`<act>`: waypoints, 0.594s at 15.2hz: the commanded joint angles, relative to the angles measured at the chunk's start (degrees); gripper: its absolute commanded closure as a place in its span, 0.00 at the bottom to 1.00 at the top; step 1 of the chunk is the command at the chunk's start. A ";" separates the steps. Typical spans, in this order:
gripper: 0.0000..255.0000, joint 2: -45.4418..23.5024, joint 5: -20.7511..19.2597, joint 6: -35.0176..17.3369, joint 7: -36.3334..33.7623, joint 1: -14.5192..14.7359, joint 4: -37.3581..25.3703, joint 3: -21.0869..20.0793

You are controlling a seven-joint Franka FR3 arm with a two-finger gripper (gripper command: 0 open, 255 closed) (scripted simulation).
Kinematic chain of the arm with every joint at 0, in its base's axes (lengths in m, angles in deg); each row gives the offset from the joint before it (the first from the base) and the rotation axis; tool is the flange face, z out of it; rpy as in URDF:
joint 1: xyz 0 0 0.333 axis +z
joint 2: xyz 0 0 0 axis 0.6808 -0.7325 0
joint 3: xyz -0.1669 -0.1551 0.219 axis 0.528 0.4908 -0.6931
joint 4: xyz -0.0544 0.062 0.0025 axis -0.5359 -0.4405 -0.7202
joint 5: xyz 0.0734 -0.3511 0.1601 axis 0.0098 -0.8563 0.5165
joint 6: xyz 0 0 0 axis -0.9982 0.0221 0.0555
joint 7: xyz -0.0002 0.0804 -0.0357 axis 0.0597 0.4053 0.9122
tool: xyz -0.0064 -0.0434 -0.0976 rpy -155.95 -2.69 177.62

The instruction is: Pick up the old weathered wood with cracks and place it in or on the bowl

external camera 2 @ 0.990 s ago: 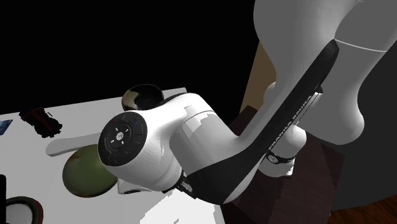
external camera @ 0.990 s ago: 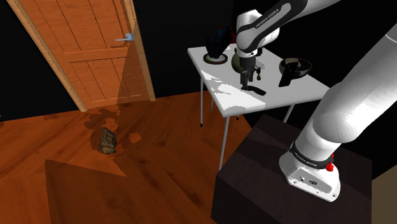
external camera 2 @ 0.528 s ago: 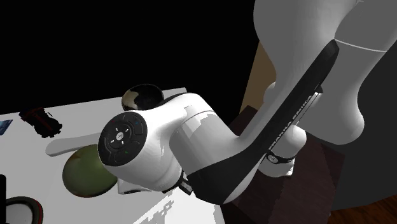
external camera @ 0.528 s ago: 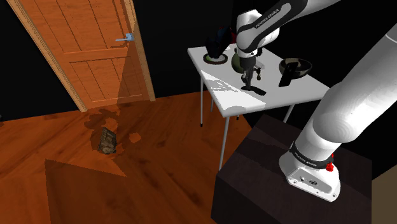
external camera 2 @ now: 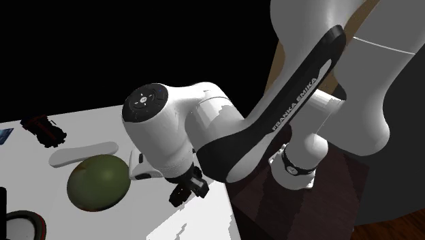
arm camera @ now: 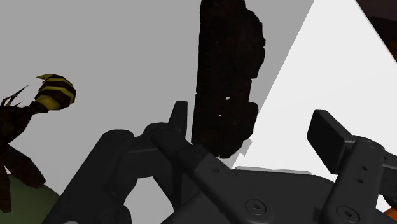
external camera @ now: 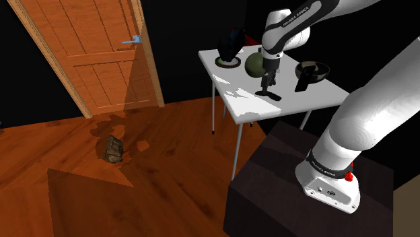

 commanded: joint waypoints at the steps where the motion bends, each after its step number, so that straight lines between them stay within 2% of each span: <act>1: 0.00 2.41 2.00 -4.57 5.07 -1.01 2.80 3.09; 9: 0.00 -2.89 4.20 -11.82 6.87 0.13 5.04 4.47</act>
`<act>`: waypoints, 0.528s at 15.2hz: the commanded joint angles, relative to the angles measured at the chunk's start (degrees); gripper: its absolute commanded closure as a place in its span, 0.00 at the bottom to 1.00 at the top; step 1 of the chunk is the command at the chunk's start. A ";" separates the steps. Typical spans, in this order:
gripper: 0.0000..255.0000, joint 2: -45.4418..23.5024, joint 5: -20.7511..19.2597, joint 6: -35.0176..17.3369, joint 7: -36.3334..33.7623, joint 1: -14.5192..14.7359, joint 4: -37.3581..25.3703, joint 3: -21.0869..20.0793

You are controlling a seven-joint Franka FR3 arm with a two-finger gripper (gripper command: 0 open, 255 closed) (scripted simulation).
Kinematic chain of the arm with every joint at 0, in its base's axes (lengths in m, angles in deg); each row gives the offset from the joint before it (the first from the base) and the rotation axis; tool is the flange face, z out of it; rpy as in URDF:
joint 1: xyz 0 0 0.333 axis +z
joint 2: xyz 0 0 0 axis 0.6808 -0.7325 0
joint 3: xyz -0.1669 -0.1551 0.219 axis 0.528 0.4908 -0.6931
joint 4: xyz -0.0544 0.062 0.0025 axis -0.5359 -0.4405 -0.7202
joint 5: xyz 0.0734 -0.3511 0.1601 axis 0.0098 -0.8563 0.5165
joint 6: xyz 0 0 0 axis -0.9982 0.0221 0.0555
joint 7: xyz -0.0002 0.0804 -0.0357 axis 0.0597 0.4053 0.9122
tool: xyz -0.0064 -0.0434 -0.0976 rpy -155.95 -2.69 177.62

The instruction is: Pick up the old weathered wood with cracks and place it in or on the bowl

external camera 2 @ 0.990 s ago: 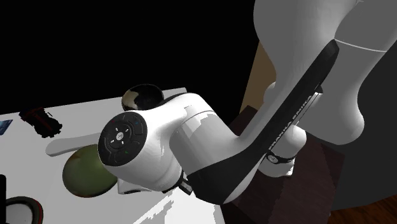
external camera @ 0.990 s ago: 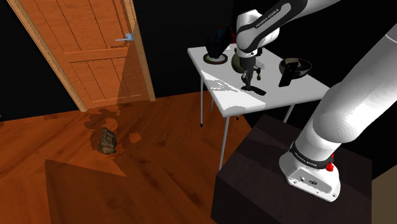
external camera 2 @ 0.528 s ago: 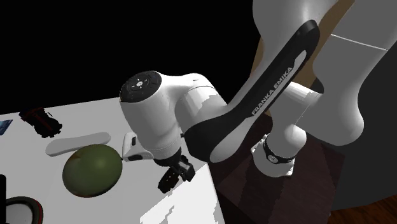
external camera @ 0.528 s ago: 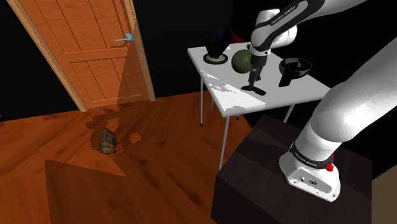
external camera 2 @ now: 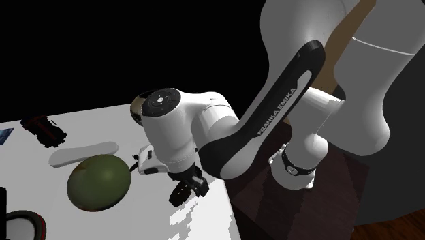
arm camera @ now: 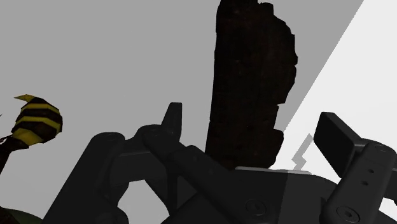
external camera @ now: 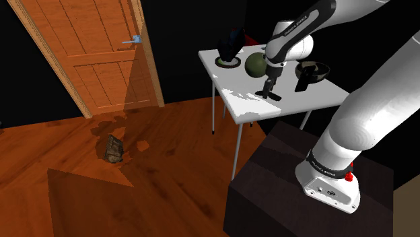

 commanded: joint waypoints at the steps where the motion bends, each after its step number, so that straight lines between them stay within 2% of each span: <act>1: 0.00 -0.57 0.26 -0.81 0.31 0.07 0.23 0.20; 7: 0.00 -0.57 0.27 -0.80 0.32 0.07 0.22 0.19; 8: 1.00 -0.57 0.27 -0.80 0.32 0.07 0.22 0.19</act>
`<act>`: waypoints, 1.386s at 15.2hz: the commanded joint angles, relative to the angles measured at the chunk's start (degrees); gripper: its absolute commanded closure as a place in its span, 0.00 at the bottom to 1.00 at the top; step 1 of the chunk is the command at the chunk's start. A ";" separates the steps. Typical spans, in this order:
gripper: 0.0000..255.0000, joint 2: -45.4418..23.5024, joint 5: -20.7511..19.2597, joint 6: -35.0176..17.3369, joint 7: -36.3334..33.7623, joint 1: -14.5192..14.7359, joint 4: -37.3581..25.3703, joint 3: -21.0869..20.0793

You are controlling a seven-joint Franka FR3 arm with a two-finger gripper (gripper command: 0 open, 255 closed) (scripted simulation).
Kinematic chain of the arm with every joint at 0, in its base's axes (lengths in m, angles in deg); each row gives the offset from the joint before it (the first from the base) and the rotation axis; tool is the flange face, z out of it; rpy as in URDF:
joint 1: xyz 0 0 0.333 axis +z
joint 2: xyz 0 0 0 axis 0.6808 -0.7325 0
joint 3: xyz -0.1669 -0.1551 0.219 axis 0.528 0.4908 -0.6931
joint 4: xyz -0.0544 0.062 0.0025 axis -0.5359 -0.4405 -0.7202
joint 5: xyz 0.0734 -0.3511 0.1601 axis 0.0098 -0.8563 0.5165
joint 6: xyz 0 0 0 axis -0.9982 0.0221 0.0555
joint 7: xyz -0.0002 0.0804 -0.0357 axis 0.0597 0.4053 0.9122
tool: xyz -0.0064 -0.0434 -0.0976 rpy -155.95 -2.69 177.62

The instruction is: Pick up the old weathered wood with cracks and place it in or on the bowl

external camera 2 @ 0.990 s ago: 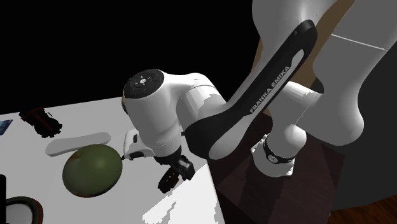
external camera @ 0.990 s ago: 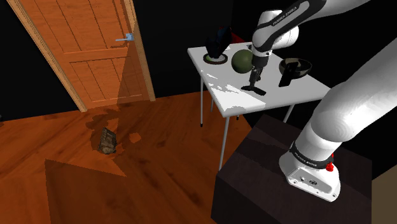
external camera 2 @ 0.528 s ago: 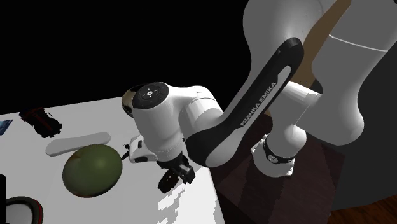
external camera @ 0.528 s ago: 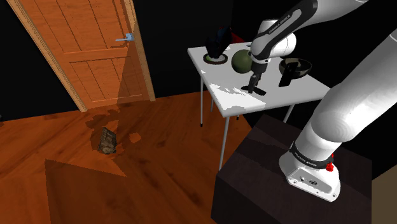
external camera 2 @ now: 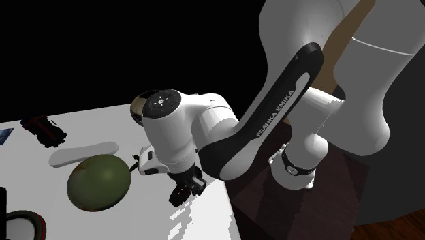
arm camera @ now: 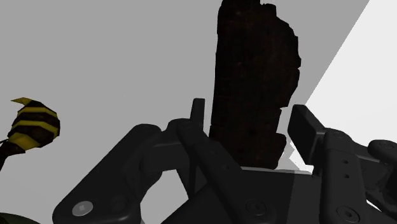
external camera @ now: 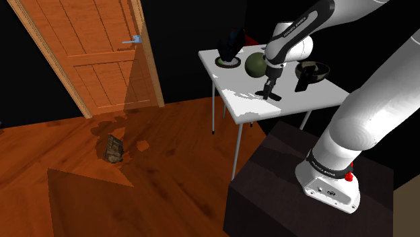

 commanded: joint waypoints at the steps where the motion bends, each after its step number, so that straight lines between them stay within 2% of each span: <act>1: 1.00 0.00 0.00 0.00 0.00 0.00 0.00 0.00; 9: 1.00 -0.01 0.00 -0.02 0.01 0.00 0.00 0.00; 21: 1.00 8.06 -2.93 11.36 -2.76 -1.40 -3.73 -2.24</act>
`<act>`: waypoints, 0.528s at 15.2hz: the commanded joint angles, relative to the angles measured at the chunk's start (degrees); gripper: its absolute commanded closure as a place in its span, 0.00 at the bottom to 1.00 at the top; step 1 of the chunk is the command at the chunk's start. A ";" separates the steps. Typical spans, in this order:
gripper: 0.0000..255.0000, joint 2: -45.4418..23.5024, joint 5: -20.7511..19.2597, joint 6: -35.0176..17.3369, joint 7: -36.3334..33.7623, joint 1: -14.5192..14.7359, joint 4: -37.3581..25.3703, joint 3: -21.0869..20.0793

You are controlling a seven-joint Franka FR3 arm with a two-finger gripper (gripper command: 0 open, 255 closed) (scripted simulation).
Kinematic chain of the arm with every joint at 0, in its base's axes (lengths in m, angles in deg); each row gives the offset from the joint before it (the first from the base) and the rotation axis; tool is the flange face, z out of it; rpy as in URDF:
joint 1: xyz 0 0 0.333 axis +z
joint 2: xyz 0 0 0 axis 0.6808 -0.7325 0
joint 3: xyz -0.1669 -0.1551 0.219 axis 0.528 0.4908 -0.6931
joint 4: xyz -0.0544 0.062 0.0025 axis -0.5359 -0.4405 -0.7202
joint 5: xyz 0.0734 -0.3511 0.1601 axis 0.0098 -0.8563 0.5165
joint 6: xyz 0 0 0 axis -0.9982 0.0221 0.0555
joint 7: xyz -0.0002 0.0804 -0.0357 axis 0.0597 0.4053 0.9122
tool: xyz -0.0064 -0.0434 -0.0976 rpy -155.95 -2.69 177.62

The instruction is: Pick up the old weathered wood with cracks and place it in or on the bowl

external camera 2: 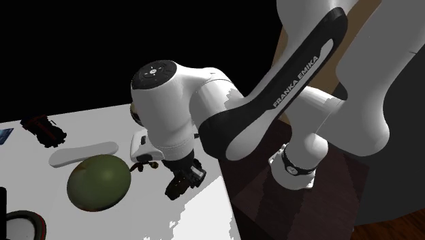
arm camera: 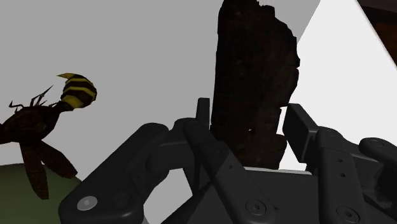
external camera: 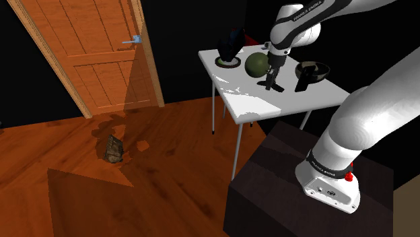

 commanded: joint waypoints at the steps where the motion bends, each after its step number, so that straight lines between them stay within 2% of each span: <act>1: 1.00 0.85 -0.14 1.82 -0.11 -0.12 -0.98 -0.25; 8: 1.00 4.11 -0.55 8.10 -0.87 -0.43 -4.09 -1.47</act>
